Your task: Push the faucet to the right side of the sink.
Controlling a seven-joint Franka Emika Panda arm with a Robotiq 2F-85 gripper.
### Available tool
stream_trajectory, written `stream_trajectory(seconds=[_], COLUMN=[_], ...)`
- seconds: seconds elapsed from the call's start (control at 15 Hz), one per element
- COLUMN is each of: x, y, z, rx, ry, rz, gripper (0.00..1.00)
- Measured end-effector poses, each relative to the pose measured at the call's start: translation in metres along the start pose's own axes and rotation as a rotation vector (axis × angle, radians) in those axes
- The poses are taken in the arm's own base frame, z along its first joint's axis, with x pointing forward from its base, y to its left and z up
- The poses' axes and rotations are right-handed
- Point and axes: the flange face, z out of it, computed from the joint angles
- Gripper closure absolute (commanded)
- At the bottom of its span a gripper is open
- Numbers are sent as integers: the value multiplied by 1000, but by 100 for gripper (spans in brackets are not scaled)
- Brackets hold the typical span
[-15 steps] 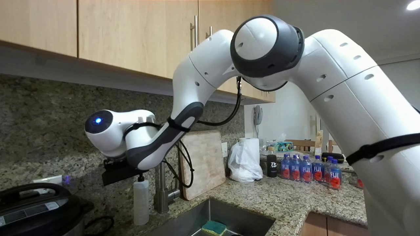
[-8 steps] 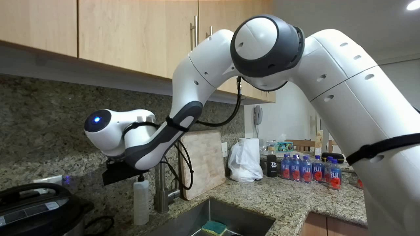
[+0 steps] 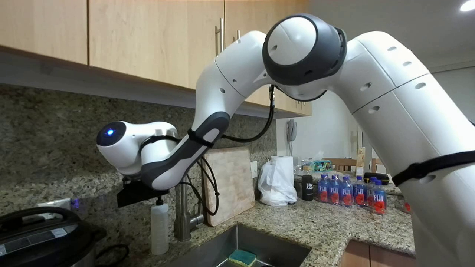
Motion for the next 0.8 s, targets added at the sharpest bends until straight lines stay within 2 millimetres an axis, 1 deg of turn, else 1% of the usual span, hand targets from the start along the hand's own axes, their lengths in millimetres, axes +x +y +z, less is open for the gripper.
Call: stream_trajectory(seconds=[0.27, 0.8], x=[3, 1], y=[12, 16], z=[-1, -3], rx=[-30, -36], ry=[-6, -13], rz=[20, 48], gripper=[0, 0])
